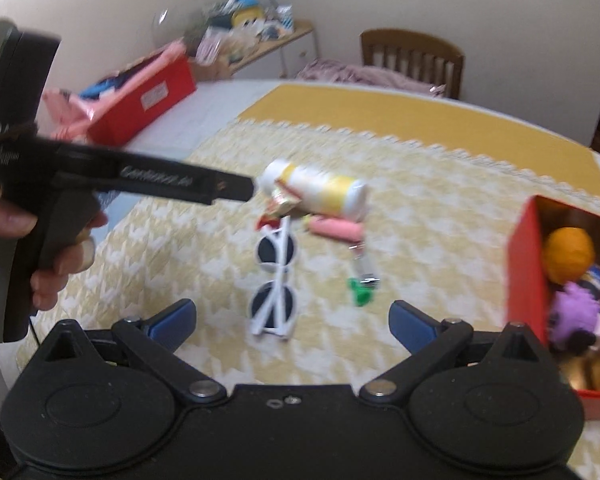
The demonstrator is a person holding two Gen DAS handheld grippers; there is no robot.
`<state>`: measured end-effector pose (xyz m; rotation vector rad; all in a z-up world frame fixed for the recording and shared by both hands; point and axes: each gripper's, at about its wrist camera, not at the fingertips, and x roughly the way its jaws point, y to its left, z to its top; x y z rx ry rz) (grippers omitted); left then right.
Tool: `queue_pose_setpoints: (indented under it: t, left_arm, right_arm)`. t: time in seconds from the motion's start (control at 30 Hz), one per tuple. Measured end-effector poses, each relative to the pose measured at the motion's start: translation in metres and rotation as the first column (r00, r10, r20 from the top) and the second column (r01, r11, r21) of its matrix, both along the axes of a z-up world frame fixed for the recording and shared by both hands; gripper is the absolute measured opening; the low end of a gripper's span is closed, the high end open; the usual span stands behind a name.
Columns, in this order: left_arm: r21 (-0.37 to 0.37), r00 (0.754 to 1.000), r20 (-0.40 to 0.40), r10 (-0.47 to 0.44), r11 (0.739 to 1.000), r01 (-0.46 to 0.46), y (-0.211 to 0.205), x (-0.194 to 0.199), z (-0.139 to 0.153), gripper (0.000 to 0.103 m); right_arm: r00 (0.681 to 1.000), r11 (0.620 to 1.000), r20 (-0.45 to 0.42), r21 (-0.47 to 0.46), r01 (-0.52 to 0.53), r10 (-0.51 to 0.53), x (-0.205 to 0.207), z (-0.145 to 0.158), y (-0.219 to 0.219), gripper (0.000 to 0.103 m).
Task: Organize rigid objects
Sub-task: 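Withdraw both tools toward the red candy and white sunglasses, then grasp the red candy with the left tool while the right tool grasps the white sunglasses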
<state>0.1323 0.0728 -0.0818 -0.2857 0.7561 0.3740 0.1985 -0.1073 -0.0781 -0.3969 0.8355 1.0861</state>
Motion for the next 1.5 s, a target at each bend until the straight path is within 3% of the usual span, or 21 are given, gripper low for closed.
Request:
queue_pose_setpoints:
  t: [0.33, 0.53, 0.67, 0.8, 0.93, 1.07, 1.3, 1.5]
  left_arm:
    - [-0.014, 0.996, -0.059, -0.07, 0.998, 0.069, 0.02, 0.028, -0.039, 0.083]
    - [-0.032, 0.994, -0.064, -0.086, 0.996, 0.084, 0.027, 0.044, -0.054, 0.082]
    - [-0.041, 0.992, -0.067, -0.108, 0.994, 0.105, 0.028, 0.053, -0.058, 0.061]
    - [-0.081, 0.993, -0.054, -0.107, 0.991, 0.103, 0.032, 0.058, -0.062, 0.049]
    - [-0.062, 0.993, -0.053, -0.106, 0.993, 0.103, 0.032, 0.059, -0.063, 0.039]
    - [-0.038, 0.994, -0.059, -0.092, 0.995, 0.089, 0.033, 0.058, -0.064, 0.025]
    - [-0.011, 0.993, -0.057, -0.1, 0.995, 0.1, 0.033, 0.05, -0.064, 0.02]
    - [-0.038, 0.996, -0.057, -0.07, 0.997, 0.068, 0.044, 0.039, -0.06, 0.02]
  right_arm:
    - [1.0, 0.987, 0.005, -0.159, -0.027, 0.028, -0.017, -0.037, 0.061, 0.089]
    - [1.0, 0.975, 0.024, -0.22, -0.007, 0.012, -0.014, -0.047, 0.073, 0.073]
    - [0.999, 0.973, 0.042, -0.231, -0.003, 0.013, -0.014, -0.048, 0.076, 0.065]
    - [0.999, 0.973, 0.05, -0.232, -0.002, 0.014, -0.013, -0.047, 0.077, 0.058]
    - [0.998, 0.973, 0.061, -0.231, -0.008, 0.023, -0.013, -0.047, 0.078, 0.054]
    - [0.996, 0.974, 0.072, -0.224, -0.03, 0.047, -0.017, -0.047, 0.079, 0.044]
    - [0.994, 0.973, 0.081, -0.224, -0.048, 0.067, -0.016, -0.047, 0.08, 0.041]
    - [0.993, 0.969, 0.067, -0.237, -0.074, 0.092, -0.021, -0.044, 0.079, 0.041]
